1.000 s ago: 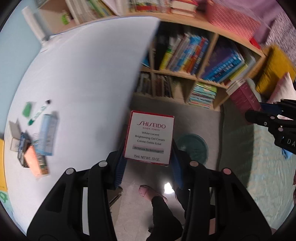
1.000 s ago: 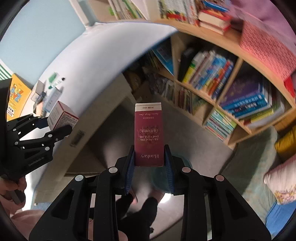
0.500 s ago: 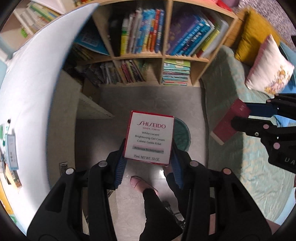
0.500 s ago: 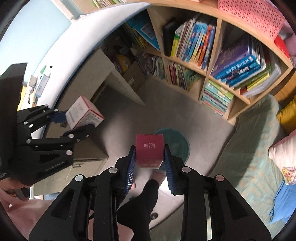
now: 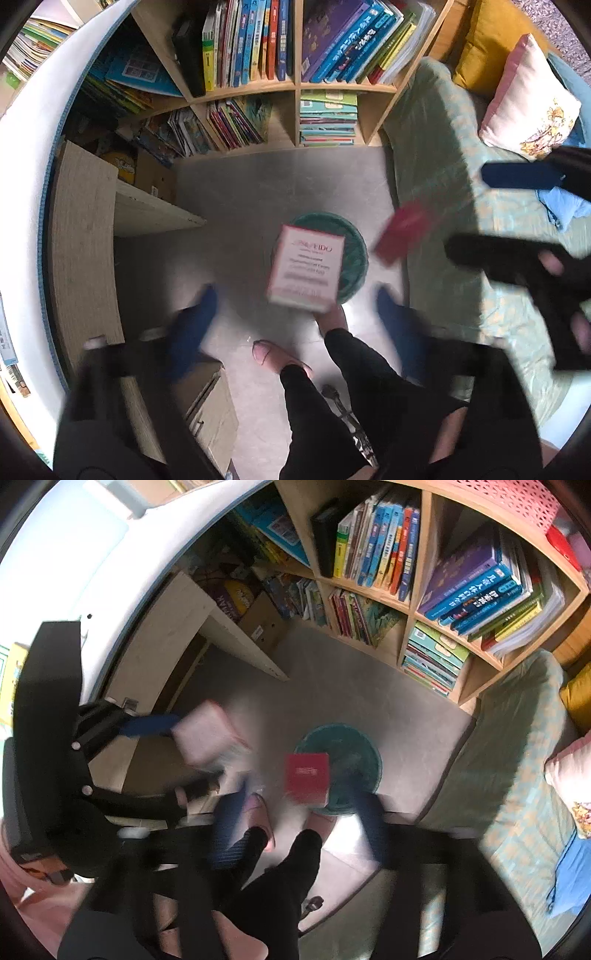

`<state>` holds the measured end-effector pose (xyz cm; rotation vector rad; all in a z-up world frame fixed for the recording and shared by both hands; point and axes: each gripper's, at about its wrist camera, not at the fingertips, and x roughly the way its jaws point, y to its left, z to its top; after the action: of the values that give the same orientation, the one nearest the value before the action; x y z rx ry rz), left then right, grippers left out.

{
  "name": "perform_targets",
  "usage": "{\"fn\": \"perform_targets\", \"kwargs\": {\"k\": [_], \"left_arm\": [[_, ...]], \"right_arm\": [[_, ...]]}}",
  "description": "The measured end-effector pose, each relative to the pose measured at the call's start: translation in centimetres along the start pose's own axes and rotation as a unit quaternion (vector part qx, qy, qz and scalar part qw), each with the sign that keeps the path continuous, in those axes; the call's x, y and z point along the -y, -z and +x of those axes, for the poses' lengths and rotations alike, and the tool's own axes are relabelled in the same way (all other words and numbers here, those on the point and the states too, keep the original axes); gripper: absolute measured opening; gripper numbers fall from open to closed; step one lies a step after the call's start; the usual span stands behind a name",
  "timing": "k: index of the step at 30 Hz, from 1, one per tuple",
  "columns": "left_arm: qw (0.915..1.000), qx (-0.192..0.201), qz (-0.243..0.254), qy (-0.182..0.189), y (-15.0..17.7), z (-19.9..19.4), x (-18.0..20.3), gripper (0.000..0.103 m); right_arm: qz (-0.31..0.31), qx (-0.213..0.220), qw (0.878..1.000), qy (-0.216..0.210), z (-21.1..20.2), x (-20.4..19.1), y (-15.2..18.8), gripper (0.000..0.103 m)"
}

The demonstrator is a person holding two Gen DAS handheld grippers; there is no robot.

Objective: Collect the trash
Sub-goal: 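Open both tools to drop the boxes into the wastebasket, then move both open tools back over the table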

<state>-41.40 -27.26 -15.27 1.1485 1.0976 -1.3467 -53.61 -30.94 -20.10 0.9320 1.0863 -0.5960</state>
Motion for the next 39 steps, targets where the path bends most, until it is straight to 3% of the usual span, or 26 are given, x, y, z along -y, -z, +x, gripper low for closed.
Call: {"fn": "perform_targets", "kwargs": {"k": [10,24,31,39], "left_arm": [[0.9999,-0.011,-0.011,0.002,0.5,0.3,-1.0,0.090],[0.9935,0.025,-0.107,-0.030,2.6,-3.5,-6.1,0.091],[0.9809,0.053,-0.174,-0.068,4.9,-6.4,-10.1,0.095],[0.9529,0.074,-0.274,-0.106,9.3,-9.8,-15.7,0.095]], "right_arm": [[0.013,0.003,1.000,0.006,-0.4,1.1,0.0,0.078],[-0.065,0.024,0.997,-0.018,-1.0,-2.9,-3.6,0.081],[-0.130,0.045,0.989,-0.049,-1.7,-7.6,-6.3,0.082],[-0.231,0.044,0.969,-0.080,-1.6,-15.0,-8.9,0.082]]}}
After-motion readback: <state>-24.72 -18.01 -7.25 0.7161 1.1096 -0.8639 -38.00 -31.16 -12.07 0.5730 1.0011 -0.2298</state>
